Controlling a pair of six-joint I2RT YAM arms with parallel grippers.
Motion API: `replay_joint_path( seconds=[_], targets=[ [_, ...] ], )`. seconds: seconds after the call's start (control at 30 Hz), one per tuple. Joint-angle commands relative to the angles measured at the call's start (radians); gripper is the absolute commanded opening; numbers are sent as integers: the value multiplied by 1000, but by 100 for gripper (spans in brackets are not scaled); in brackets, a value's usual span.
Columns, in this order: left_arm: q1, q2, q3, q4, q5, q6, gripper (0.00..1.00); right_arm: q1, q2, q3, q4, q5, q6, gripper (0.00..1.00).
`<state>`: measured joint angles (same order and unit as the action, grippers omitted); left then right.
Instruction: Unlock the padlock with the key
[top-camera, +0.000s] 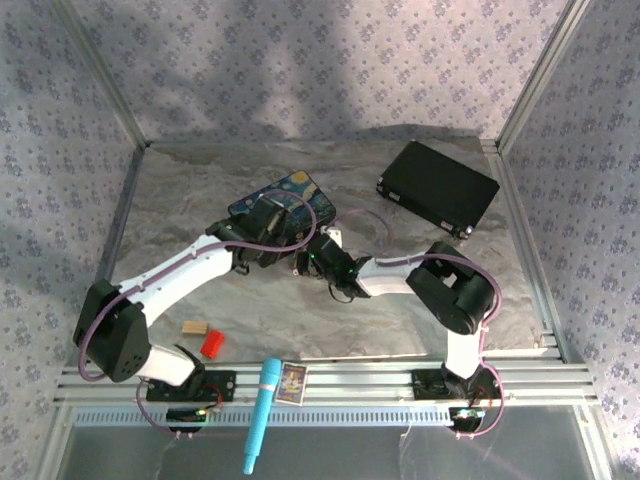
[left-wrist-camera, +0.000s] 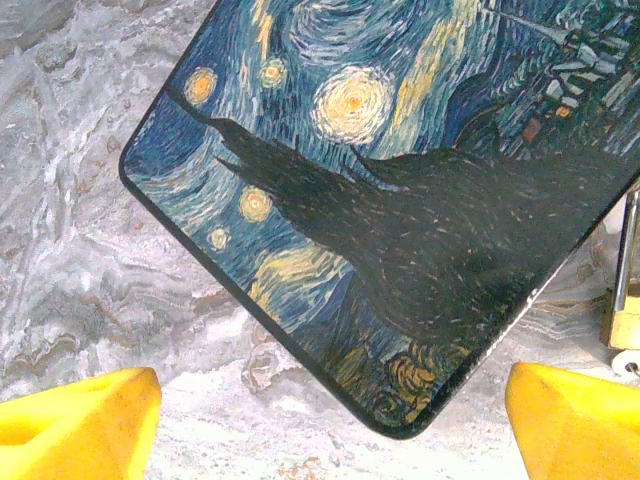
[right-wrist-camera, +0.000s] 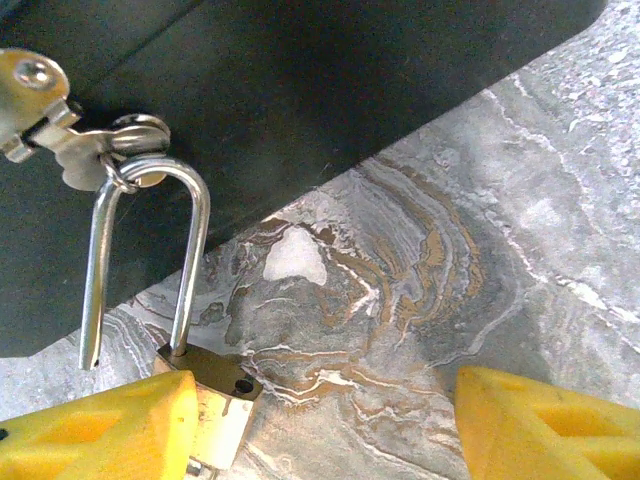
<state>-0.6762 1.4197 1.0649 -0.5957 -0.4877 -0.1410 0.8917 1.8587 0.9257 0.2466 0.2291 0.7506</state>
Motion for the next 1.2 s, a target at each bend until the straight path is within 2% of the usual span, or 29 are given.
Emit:
replay_joint_path(
  seconds=[0.0,0.17,0.27,0.47,0.77,0.93,1.17],
  targets=[
    [-2,-23,-20,-33,-24,-28,89,32,45,25,2,-36,-12,70],
    [2,-43,-41,-24,-25,-49,90,50,20,-4,63,-31,1,75],
    [7,-55,-56,-4,-14,-57,90,57,46,51,-12,-22,-14,74],
    [12,-46,-67,-6,-26,-59,90,60,118,112,-129,14,42,64],
    [13,-45,-69,-2,-25,-58,90,65,132,96,-162,40,69,43],
    [14,-37,-62,0,-7,-34,90,58,91,9,-53,19,70,37],
    [-44,31,-48,26,-55,81,89,11,65,-102,179,-129,36,24]
  ],
)
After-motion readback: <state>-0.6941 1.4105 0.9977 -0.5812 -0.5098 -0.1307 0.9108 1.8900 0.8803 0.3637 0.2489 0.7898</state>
